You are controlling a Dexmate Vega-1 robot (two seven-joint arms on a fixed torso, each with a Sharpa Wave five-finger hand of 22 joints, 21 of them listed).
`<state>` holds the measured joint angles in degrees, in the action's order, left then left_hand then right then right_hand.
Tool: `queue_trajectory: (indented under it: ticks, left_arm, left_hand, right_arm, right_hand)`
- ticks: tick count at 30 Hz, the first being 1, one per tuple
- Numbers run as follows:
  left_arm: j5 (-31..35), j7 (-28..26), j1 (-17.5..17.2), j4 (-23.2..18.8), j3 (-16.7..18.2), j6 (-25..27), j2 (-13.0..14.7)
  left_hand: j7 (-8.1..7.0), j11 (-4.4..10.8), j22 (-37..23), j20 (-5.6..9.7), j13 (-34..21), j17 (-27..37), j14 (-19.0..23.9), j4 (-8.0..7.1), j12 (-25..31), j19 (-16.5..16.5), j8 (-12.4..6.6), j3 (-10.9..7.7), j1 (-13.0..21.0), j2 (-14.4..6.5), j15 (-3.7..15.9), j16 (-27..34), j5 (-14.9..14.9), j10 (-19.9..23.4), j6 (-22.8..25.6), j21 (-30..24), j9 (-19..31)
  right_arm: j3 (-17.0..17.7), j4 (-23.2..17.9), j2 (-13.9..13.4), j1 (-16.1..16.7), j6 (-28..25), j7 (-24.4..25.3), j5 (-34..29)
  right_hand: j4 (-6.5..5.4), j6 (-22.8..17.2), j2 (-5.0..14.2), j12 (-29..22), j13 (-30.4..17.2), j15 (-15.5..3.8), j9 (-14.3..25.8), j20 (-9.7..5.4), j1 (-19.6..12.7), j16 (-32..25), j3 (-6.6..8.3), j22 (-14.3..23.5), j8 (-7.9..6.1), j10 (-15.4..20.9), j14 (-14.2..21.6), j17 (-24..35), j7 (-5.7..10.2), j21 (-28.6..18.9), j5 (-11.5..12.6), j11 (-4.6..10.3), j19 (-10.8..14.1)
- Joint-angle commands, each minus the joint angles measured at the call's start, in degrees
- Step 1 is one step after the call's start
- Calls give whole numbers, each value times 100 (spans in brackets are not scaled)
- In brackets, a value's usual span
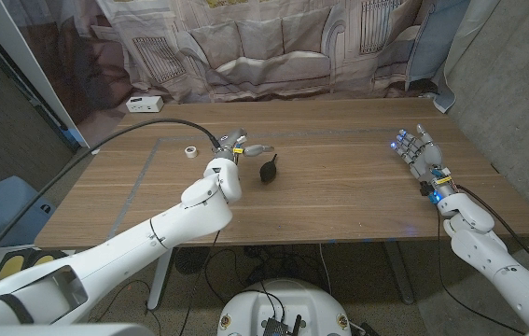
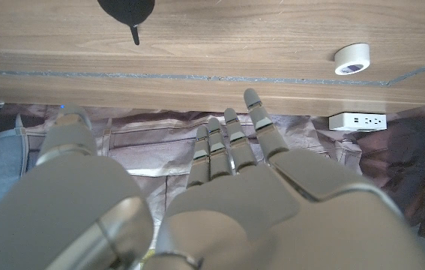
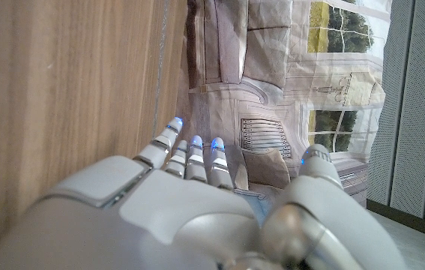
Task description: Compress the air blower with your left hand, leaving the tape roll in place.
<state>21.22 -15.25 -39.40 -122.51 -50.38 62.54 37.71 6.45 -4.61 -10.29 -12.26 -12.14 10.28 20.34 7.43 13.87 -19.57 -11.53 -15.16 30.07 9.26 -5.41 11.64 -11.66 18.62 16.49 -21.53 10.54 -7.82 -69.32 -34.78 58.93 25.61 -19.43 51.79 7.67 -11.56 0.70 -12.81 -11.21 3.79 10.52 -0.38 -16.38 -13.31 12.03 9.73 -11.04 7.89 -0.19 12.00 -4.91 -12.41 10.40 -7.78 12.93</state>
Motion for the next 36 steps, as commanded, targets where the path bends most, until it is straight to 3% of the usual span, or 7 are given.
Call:
queue_trajectory:
  ticks: [1,10,14,18,23,36]
  left_arm:
    - [25,163,478,60,-588,611,5]
    - [-153,295,757,236,-874,577,-58]
    - [-167,359,917,333,-1064,645,-98]
    - [-71,400,1137,400,-1374,841,-140]
    - [201,306,1479,516,-1956,1398,-263]
    - [-237,169,1446,618,-1905,1154,-285]
  left_hand:
    - [-4,-19,-16,41,-7,5,35,31,-6,-127,-7,12,48,-100,76,7,-19,57,70,14,16]
    - [-15,8,-14,64,-5,2,89,96,-20,-252,-9,-72,272,-221,106,7,-24,65,102,13,17]
    - [-7,-24,-13,67,-4,-2,157,129,-36,-273,-6,-109,407,-265,-60,12,-8,54,124,43,17]
    - [42,-99,-12,263,-3,-5,174,142,-44,-278,-9,-129,505,-295,-4,-2,13,62,168,76,18]
    - [49,-70,-12,369,-2,-6,148,145,-68,-267,-4,-139,561,-314,47,-23,27,20,180,103,18]
    - [53,-12,-11,413,-4,-10,181,128,-45,-334,-18,-138,614,-342,181,-26,57,108,268,122,20]
  right_arm:
    - [35,21,-3,41,22,-24,9]
    - [74,-18,-17,116,29,0,28]
    - [105,-43,-14,152,26,19,61]
    - [116,1,-10,152,45,-21,71]
    - [126,19,-4,152,38,-39,89]
    - [138,20,21,173,55,-52,103]
  right_hand:
    - [-18,-38,44,8,-12,8,14,-6,-17,1,-22,8,-23,36,27,6,-29,13,-5,-3,45]
    - [-17,-45,46,14,-13,12,14,-1,-17,6,-24,8,-24,36,32,7,-29,22,-6,-4,47]
    - [-17,-47,47,12,-13,15,14,-3,-17,10,-25,9,-24,51,34,8,-28,27,-6,-4,51]
    - [-17,-54,49,13,-13,9,14,-1,-17,11,-27,9,-25,57,38,8,-26,31,-6,-4,53]
    - [-17,-58,51,16,-14,14,14,-2,-16,11,-28,9,-25,61,53,9,-27,37,-6,-11,56]
    - [-12,-58,54,14,-14,6,14,6,-21,9,-31,10,-22,92,90,9,-32,42,-6,10,84]
